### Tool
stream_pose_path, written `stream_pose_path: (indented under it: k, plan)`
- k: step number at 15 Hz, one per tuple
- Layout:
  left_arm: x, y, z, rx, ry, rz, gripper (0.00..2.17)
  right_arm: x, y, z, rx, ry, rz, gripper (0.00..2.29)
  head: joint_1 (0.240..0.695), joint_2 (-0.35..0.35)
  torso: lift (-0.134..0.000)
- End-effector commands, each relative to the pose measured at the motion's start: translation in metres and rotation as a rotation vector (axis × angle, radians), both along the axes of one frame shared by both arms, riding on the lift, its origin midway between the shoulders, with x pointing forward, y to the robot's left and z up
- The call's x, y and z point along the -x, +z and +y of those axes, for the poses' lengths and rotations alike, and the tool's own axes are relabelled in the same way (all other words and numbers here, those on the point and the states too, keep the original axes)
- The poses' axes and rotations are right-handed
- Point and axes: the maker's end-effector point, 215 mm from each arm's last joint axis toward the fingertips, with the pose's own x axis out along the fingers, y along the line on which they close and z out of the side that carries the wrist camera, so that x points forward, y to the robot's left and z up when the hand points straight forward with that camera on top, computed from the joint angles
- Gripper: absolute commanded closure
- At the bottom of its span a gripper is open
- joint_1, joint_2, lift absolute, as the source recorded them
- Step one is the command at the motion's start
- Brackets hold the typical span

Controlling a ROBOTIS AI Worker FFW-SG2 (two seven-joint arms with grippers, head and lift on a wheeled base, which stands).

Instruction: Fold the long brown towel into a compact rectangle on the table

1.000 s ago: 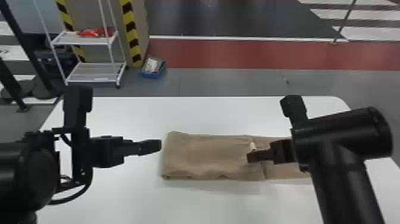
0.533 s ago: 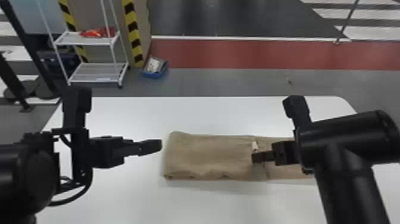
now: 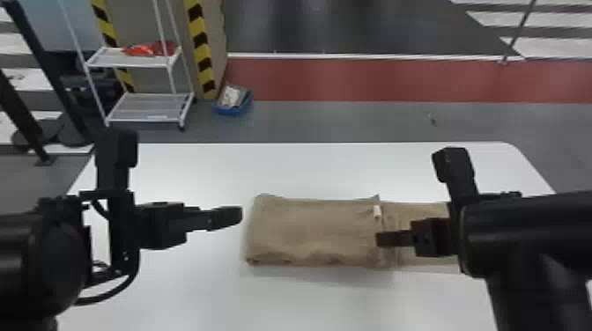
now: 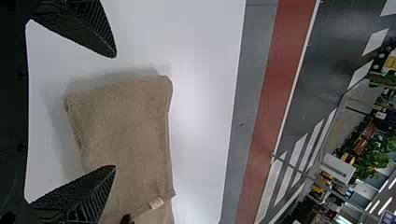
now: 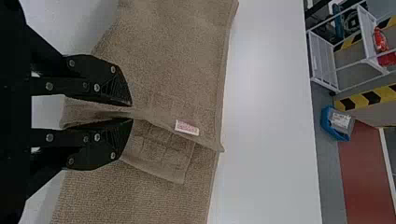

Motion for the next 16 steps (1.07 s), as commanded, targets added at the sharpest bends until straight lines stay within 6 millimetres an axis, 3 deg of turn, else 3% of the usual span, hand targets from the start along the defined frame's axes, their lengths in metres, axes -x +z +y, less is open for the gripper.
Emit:
stream_pose_path:
  k: [1,4,9,10,12,14,16]
  plan:
    - [0.002,-0.002,-0.001,0.007,0.000,0.011,0.03,0.011,0.002,-0.001,-0.020,-0.012,0.003,0.92,0.695,-0.003,-0.125]
    - [0.002,-0.002,0.000,0.010,0.002,0.011,0.03,0.019,0.010,0.001,-0.038,-0.007,-0.020,0.98,0.695,0.000,-0.125]
    - [0.004,-0.003,-0.001,0.012,-0.002,0.015,0.03,0.023,0.006,-0.006,-0.036,-0.018,-0.013,1.07,0.695,-0.002,-0.125]
    - [0.005,-0.005,0.000,0.012,0.000,0.018,0.03,0.023,0.006,-0.011,-0.038,-0.029,-0.011,1.29,0.695,-0.003,-0.125]
    - [0.005,-0.005,-0.001,0.013,-0.002,0.018,0.03,0.026,0.002,-0.014,-0.037,-0.035,-0.004,1.33,0.695,-0.008,-0.125]
    - [0.005,-0.005,-0.001,0.012,-0.002,0.020,0.03,0.032,-0.004,-0.015,-0.039,-0.037,0.010,1.56,0.695,-0.016,-0.125]
    - [0.005,-0.006,-0.001,0.011,-0.002,0.020,0.03,0.038,0.000,-0.016,-0.052,-0.041,-0.002,1.56,0.695,-0.018,-0.125]
